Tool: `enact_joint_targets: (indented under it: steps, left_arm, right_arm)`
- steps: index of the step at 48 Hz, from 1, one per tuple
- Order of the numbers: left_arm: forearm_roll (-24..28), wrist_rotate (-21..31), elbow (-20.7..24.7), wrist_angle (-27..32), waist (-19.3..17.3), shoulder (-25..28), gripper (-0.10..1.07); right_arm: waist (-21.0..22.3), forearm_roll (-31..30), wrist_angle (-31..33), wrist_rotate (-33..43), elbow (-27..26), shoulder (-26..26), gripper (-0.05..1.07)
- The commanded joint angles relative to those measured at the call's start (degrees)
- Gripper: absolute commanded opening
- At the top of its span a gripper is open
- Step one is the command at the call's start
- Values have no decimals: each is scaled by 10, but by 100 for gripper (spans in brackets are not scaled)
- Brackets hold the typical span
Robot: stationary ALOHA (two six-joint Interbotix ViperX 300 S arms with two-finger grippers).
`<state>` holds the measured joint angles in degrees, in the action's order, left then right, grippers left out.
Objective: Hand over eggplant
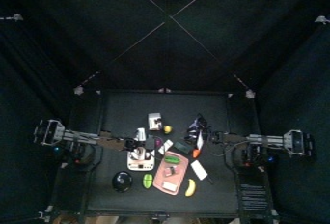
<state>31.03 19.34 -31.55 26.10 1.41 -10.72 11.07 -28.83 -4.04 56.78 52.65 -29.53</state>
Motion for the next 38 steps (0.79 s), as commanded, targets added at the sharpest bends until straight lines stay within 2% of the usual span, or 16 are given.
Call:
enact_joint_targets:
  steps: [1, 8, 18, 27, 38]
  left_arm:
    - [23, 4, 40, -5, -16, 18, 77]
    - [34, 4, 78, -18, -25, 56, 77]
    - [48, 3, 127, -22, -31, 101, 77]
    - [66, 3, 158, -22, -31, 123, 77]
    - [69, 3, 192, -22, -31, 149, 77]
  right_arm:
    - [1, 27, -31, 1, -20, 4, 83]
    - [0, 62, -57, -1, -27, 20, 84]
    - [-1, 70, -70, 0, -26, 44, 88]
    - [-1, 76, -71, 0, -29, 66, 95]
    - [4, 79, -70, 0, -35, 83, 95]
